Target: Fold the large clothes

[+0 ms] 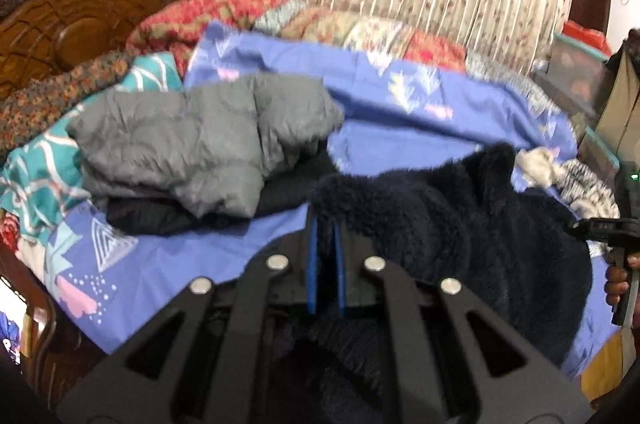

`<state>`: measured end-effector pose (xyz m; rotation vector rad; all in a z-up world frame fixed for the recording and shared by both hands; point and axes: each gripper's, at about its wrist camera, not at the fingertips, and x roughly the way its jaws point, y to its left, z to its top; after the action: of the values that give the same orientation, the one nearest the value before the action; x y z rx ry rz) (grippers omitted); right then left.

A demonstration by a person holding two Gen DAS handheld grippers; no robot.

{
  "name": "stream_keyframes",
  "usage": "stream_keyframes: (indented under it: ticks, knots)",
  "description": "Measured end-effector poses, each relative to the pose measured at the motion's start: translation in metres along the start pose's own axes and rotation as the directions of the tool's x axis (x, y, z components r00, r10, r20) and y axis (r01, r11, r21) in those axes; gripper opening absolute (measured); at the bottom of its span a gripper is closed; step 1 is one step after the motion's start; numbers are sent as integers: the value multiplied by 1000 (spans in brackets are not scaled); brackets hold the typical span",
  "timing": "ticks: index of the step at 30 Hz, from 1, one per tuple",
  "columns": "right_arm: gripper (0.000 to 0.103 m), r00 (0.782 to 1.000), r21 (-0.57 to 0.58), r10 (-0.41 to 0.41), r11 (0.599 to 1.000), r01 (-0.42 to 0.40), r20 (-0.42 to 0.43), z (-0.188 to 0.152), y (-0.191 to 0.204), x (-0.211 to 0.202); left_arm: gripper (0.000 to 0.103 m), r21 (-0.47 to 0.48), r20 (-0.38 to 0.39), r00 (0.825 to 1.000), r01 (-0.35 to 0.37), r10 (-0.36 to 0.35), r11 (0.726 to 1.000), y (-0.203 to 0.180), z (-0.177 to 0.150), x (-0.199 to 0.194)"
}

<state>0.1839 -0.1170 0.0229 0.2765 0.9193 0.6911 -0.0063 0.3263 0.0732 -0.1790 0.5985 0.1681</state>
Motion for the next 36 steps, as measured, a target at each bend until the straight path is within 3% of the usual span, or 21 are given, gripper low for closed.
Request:
stream_keyframes:
  ticks: [2, 5, 8, 10, 12, 13, 14, 15, 16, 17, 18, 19, 21, 22, 25, 27, 28, 31, 33, 36]
  knots:
    - [37, 989, -74, 42, 997, -32, 142, 11, 32, -64, 7, -8, 55, 998, 7, -7, 1000, 0, 10, -21]
    - [37, 944, -174, 112, 983, -59, 311, 23, 74, -154, 7, -30, 172, 985, 36, -30, 999, 0, 34, -66]
    - [35, 870, -290, 154, 957, -13, 468, 33, 125, -249, 7, -60, 310, 948, 95, -72, 994, -1, 65, -119]
    - [35, 803, -356, 178, 933, 46, 569, 33, 161, -311, 7, -52, 403, 911, 113, -83, 992, -6, 86, -159]
    - [35, 734, -387, 182, 914, 119, 654, 30, 190, -358, 7, -31, 504, 859, 120, -88, 992, -12, 106, -204]
    - [35, 690, -395, 182, 904, 163, 701, 28, 205, -382, 6, -22, 547, 833, 116, -85, 993, -14, 114, -224]
    - [35, 650, -396, 186, 898, 193, 737, 26, 216, -404, 0, -23, 613, 788, 94, -61, 995, -18, 124, -251]
    - [35, 619, -391, 184, 895, 215, 763, 26, 225, -420, 0, -28, 687, 726, 72, -33, 997, -20, 133, -282]
    - [35, 588, -379, 177, 894, 239, 789, 26, 232, -438, 0, -30, 730, 682, 82, -34, 996, -21, 141, -305]
    - [35, 565, -368, 173, 895, 252, 807, 26, 239, -454, 0, -32, 753, 657, 100, -42, 994, -21, 148, -321]
    - [35, 556, -361, 169, 897, 256, 814, 25, 241, -465, 0, -32, 774, 631, 131, -58, 991, -21, 158, -340]
    - [35, 553, -356, 164, 898, 260, 817, 28, 244, -472, 0, -16, 783, 617, 148, -80, 989, -24, 168, -353]
    - [35, 555, -337, 122, 892, 303, 823, 32, 250, -477, 0, 18, 781, 617, 131, -96, 991, -35, 180, -361]
    - [35, 566, -329, 89, 882, 337, 820, 34, 251, -472, 0, 49, 766, 634, 113, -110, 992, -47, 182, -356]
    - [35, 634, -297, -18, 873, 387, 774, 46, 232, -438, 0, 152, 669, 713, 146, -211, 977, -75, 165, -322]
    - [34, 674, -255, -90, 882, 396, 733, 57, 205, -411, 0, 229, 592, 751, 190, -291, 955, -94, 140, -296]
    - [34, 687, -227, -121, 891, 394, 717, 63, 191, -402, 7, 289, 533, 773, 214, -343, 933, -109, 117, -278]
    - [34, 692, -120, -213, 909, 400, 690, 84, 148, -384, 63, 394, 423, 808, 244, -410, 886, -141, 68, -241]
    - [34, 687, -63, -245, 918, 391, 684, 94, 129, -383, 69, 469, 321, 828, 282, -459, 837, -166, 28, -215]
    - [34, 679, -9, -275, 924, 383, 681, 104, 111, -382, 82, 568, 201, 836, 326, -511, 756, -203, -18, -187]
